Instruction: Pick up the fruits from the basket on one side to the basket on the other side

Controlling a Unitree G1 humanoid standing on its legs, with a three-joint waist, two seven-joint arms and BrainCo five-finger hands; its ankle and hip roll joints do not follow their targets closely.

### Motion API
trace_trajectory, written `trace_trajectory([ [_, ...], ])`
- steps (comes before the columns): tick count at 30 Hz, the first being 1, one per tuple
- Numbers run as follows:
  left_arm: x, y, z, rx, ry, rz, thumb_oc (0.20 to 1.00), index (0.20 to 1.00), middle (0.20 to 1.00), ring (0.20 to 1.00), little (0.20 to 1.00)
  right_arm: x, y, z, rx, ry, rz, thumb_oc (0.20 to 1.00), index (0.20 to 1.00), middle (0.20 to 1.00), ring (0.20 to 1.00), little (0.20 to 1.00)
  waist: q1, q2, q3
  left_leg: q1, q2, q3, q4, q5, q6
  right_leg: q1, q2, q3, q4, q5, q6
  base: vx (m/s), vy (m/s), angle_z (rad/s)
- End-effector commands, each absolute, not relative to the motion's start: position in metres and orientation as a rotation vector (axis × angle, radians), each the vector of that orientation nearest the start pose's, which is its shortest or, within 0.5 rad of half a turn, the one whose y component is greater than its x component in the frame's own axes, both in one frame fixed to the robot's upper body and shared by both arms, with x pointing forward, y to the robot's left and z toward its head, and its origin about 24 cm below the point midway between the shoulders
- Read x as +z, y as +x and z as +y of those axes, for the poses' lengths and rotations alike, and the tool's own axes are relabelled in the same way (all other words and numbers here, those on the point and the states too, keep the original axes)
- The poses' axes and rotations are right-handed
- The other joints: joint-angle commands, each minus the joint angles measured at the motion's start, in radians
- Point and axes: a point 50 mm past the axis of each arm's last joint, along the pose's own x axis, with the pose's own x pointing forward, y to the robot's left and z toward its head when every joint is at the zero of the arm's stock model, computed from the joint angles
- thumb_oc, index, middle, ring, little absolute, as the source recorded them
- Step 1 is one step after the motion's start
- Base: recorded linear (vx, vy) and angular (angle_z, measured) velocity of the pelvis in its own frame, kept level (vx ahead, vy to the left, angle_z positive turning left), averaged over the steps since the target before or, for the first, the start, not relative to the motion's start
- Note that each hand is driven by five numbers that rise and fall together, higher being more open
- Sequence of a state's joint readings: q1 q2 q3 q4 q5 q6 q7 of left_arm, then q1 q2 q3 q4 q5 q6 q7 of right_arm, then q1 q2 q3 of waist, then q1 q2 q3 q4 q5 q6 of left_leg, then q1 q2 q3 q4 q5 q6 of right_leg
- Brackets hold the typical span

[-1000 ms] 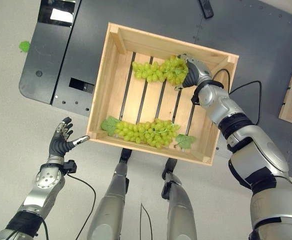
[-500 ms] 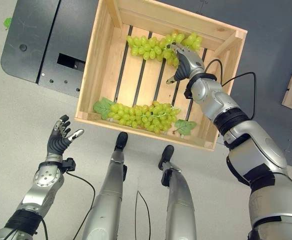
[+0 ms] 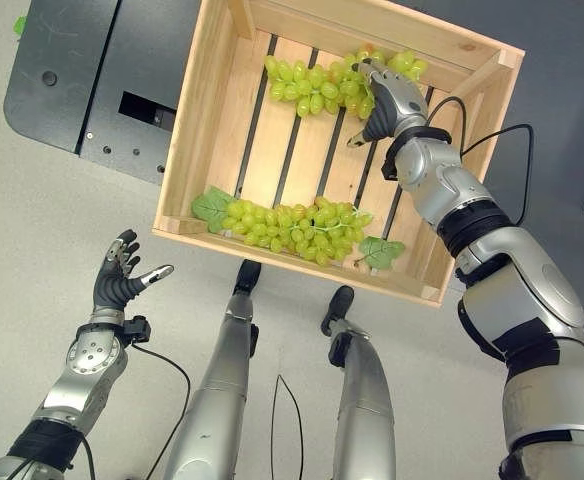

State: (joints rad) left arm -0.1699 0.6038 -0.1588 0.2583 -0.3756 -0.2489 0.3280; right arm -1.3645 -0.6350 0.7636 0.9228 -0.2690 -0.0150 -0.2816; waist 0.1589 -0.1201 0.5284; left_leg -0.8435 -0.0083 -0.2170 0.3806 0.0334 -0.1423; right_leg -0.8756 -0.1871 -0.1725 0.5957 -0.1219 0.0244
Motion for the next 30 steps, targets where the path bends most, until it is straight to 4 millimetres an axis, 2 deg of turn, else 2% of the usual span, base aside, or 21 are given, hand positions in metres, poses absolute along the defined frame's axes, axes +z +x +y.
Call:
trace_trajectory([
  [1, 0.09, 0.276, 0.248, 0.248, 0.216, -0.235, 1.0, 1.0, 1.0, 1.0, 1.0, 0.324, 0.409, -0.182, -0.375, -1.428, -0.558, 1.0, 1.0, 1.0, 1.0, 1.0, 0.007, 0.053, -0.008, 0.039, -0.019, 0.025, 0.05, -0.088, 0.087, 0.028, -0.007, 0.034, 0.03, -0.023, 0.073, -0.01, 0.009, 0.03],
  [7, 0.091, 0.276, 0.245, 0.245, 0.231, -0.251, 1.0, 1.0, 1.0, 1.0, 1.0, 0.34, 0.404, -0.18, -0.424, -1.546, -0.62, 1.0, 1.0, 1.0, 1.0, 1.0, 0.002, 0.06, -0.008, 0.048, -0.02, 0.024, 0.034, -0.08, 0.085, 0.031, -0.01, 0.037, 0.024, -0.016, 0.077, 0.0, 0.002, 0.01],
  [13, 0.091, 0.276, 0.245, 0.255, 0.222, -0.253, 1.0, 1.0, 1.0, 1.0, 1.0, 0.347, 0.405, -0.184, -0.455, -1.628, -0.579, 1.0, 1.0, 1.0, 1.0, 1.0, 0.005, 0.058, -0.008, 0.045, -0.02, 0.028, 0.017, -0.07, 0.082, 0.025, -0.011, 0.038, 0.006, -0.005, 0.083, 0.0, 0.0, 0.0],
  [16, 0.088, 0.276, 0.245, 0.264, 0.218, -0.238, 1.0, 1.0, 1.0, 1.0, 1.0, 0.343, 0.409, -0.187, -0.453, -1.724, -0.513, 1.0, 1.0, 1.0, 1.0, 1.0, 0.005, 0.059, -0.008, 0.036, -0.023, 0.024, 0.027, -0.074, 0.083, 0.017, -0.015, 0.036, 0.017, -0.009, 0.081, 0.0, 0.0, 0.0],
  [30, 0.092, 0.278, 0.24, 0.236, 0.209, -0.253, 1.0, 1.0, 1.0, 1.0, 1.0, 0.33, 0.419, -0.199, -0.414, -1.746, -0.299, 1.0, 1.0, 1.0, 1.0, 1.0, 0.019, 0.074, -0.008, 0.023, -0.032, 0.015, 0.025, -0.075, 0.084, 0.004, -0.028, 0.035, 0.04, -0.018, 0.082, 0.01, 0.003, 0.02],
])
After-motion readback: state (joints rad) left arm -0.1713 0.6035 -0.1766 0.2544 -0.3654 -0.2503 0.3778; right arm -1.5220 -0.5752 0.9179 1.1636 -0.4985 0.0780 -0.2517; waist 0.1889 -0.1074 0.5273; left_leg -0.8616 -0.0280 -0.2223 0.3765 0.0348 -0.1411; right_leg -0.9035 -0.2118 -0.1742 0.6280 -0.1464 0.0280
